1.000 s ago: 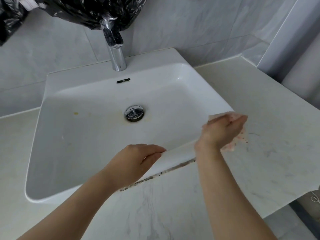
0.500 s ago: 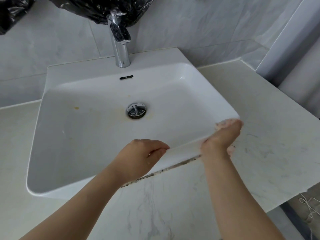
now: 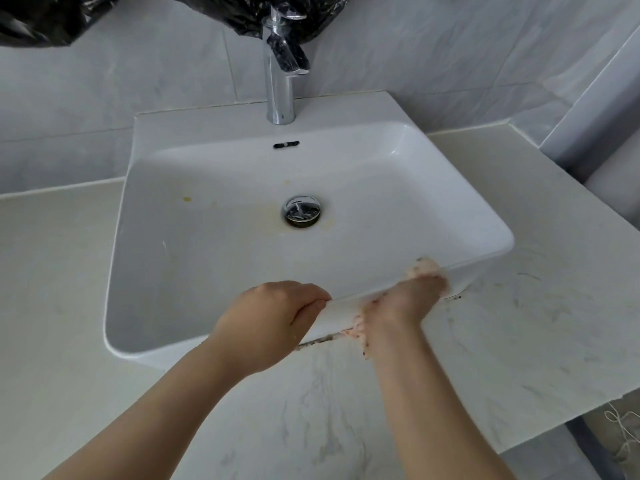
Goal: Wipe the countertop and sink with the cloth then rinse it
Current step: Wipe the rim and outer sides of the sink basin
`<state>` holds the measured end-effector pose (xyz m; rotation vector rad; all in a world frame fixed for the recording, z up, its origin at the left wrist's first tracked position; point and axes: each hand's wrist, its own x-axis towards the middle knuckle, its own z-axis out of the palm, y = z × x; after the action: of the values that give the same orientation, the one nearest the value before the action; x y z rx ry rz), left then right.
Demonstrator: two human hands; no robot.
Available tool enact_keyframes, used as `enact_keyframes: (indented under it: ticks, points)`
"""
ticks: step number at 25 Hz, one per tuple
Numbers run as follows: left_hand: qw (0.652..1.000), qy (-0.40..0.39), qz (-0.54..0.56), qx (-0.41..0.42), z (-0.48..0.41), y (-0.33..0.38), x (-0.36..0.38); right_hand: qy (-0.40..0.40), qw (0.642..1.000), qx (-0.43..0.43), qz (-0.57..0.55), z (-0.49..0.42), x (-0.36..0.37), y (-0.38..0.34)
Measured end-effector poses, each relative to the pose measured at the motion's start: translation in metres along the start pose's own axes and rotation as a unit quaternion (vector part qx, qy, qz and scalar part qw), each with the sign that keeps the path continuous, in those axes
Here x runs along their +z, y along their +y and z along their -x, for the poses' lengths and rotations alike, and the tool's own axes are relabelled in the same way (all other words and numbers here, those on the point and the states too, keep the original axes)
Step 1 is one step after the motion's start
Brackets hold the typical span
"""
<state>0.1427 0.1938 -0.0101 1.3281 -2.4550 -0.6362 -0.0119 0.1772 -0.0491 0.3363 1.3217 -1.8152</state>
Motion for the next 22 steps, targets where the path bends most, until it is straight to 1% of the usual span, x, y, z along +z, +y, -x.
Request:
enact_keyframes:
  ticks: [1, 2, 3, 4, 5, 7, 8, 10, 11, 13, 14, 16, 17, 19, 20, 22]
  points:
    - [1.0, 0.015, 0.001, 0.003, 0.006, -0.004, -0.002, 0.018, 0.999, 0.011, 0.034, 0.01, 0.0, 0.014]
    - [1.0, 0.025, 0.004, 0.007, 0.01, -0.007, -0.004, 0.015, 0.998, 0.009, 0.065, 0.025, 0.0, 0.028]
    - [1.0, 0.029, 0.003, 0.007, 0.013, -0.009, -0.005, -0.021, 0.998, 0.016, 0.063, 0.042, 0.0, 0.035]
    - [1.0, 0.028, -0.002, 0.004, 0.014, -0.01, -0.005, -0.021, 0.997, 0.009, 0.078, 0.049, 0.003, 0.033]
    - [1.0, 0.024, -0.009, -0.001, 0.015, -0.011, -0.007, 0.001, 0.995, -0.007, 0.1, 0.046, 0.005, 0.025]
    - [0.999, 0.031, -0.02, -0.002, 0.022, -0.015, -0.008, 0.061, 0.993, -0.047, 0.095, 0.034, 0.017, -0.011]
    - [0.999, 0.045, -0.026, 0.002, 0.027, -0.017, -0.01, 0.053, 0.992, -0.06, 0.094, 0.033, 0.021, -0.023]
    - [0.995, 0.077, -0.055, 0.019, 0.038, -0.023, -0.009, 0.048, 0.992, -0.01, 0.113, 0.046, 0.016, -0.019]
    - [0.993, 0.089, -0.067, 0.025, 0.04, -0.025, -0.007, 0.023, 0.994, -0.008, 0.105, 0.054, 0.014, 0.001]
    - [0.993, 0.085, -0.078, 0.023, 0.039, -0.025, -0.006, -0.014, 0.988, 0.016, 0.155, 0.07, 0.007, 0.048]
    - [0.993, 0.083, -0.081, 0.023, 0.039, -0.026, -0.007, -0.014, 0.983, 0.024, 0.179, 0.077, 0.006, 0.058]
    - [0.991, 0.097, -0.087, 0.019, 0.045, -0.033, -0.012, -0.027, 0.982, 0.063, 0.178, 0.068, 0.007, 0.05]
    - [0.99, 0.104, -0.092, 0.016, 0.052, -0.039, -0.015, -0.03, 0.983, 0.047, 0.173, 0.053, 0.007, 0.035]
    - [0.987, 0.125, -0.105, 0.012, 0.066, -0.049, -0.021, -0.003, 0.994, -0.035, 0.101, 0.019, 0.007, 0.005]
    - [0.985, 0.134, -0.11, 0.011, 0.071, -0.052, -0.023, 0.009, 0.995, -0.042, 0.093, 0.014, 0.009, 0.002]
    - [0.983, 0.146, -0.113, 0.017, 0.073, -0.056, -0.022, 0.04, 0.992, -0.045, 0.114, 0.022, 0.007, 0.027]
